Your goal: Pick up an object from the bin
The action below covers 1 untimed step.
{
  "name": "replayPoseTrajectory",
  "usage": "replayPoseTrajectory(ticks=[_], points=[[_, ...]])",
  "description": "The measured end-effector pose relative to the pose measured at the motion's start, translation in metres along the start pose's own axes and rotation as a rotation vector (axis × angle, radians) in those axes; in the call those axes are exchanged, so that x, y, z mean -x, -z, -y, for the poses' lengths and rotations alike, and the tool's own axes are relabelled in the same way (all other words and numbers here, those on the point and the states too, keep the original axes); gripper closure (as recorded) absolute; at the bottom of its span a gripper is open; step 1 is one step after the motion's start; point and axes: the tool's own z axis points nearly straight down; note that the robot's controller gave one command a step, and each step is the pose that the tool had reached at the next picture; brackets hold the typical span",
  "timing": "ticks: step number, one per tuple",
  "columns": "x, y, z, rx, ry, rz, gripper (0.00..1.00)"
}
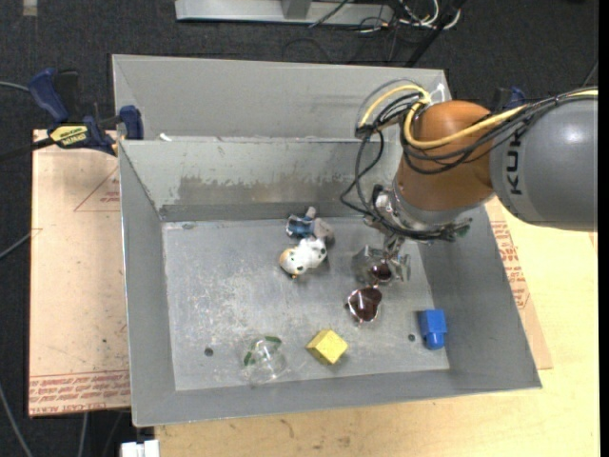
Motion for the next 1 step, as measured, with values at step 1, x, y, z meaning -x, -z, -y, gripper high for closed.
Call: replayPoseTrajectory(ticks=[1], points=[[0.0001,0.0007,-0.0002,0.001,-0.001,0.000,1.00]])
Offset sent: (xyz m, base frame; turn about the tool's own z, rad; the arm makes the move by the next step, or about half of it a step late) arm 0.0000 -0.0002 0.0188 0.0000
